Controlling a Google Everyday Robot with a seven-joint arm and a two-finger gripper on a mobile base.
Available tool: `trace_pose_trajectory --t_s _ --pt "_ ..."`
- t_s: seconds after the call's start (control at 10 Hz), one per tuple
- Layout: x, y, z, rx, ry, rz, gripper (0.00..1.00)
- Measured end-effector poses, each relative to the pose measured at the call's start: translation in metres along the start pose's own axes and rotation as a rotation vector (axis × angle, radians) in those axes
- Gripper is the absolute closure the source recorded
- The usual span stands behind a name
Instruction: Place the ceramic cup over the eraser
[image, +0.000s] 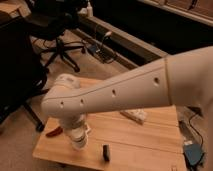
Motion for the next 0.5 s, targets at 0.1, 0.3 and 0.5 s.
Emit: trace_pose_trajectory --t_s 0.1,0.3,0.5 --pt "0.002 -0.013 -0.007 -0.001 -0.011 0.025 1.00" --pt "0.014 -0.047 -0.023 0.024 -0.018 0.080 1.00" --pt "0.026 -0.065 -0.032 0.057 -0.005 0.101 1.00"
